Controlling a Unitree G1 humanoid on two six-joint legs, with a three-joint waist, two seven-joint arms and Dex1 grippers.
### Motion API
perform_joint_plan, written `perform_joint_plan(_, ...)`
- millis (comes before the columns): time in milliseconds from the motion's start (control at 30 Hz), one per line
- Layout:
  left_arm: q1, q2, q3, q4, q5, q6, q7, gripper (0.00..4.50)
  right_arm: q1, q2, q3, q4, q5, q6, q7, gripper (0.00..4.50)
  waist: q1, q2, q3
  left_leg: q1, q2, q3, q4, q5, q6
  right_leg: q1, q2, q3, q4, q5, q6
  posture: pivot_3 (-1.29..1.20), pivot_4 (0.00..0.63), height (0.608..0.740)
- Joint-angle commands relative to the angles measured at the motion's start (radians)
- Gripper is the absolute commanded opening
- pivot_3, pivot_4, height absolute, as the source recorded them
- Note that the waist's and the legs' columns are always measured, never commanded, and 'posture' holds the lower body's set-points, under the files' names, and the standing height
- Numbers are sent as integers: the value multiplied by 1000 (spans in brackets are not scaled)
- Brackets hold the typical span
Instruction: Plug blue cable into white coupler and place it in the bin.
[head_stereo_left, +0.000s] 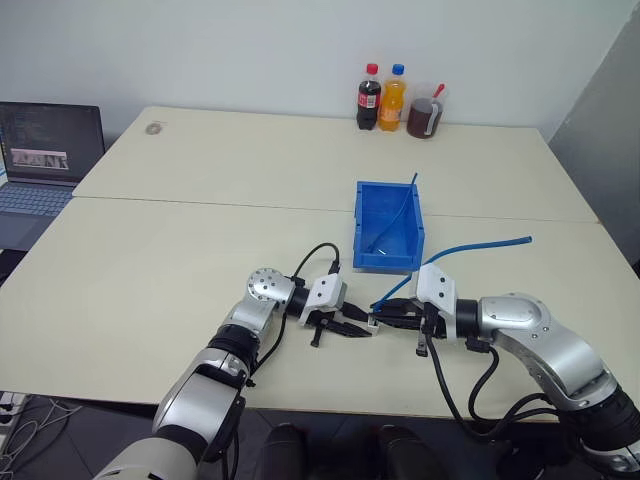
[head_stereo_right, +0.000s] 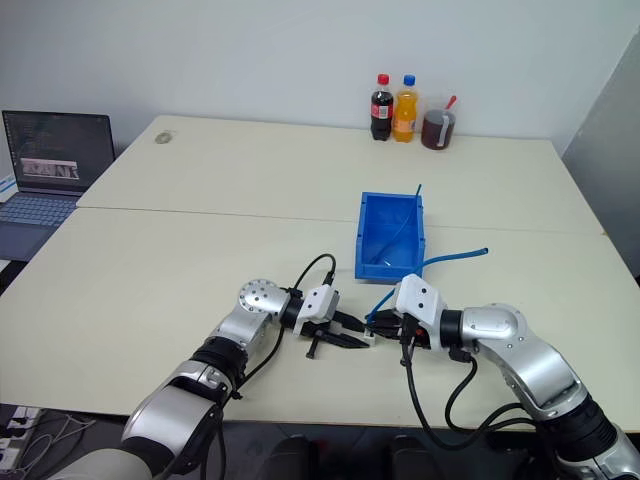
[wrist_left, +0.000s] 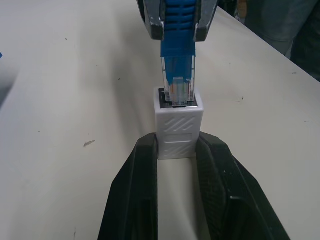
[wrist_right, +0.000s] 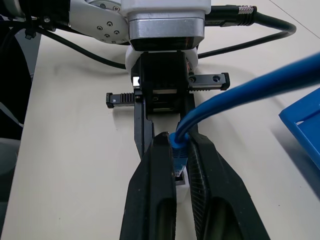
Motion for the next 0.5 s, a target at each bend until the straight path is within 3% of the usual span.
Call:
perform_joint_plan(33, 30, 1, -9, -16, 2, 15, -9, 760, 0, -16, -24, -8, -14, 8, 19, 107, 0, 0, 0, 0, 0, 0, 0, 0, 0, 0, 0, 0, 0, 0, 0, 0, 150, 740)
perform_joint_plan(500, 42, 12, -6, -48, -2, 34, -1, 760, 23, 10, 27, 12, -93, -17, -1, 107, 0, 0, 0, 0, 0, 0, 0, 0, 0, 0, 0, 0, 0, 0, 0, 0, 150, 740)
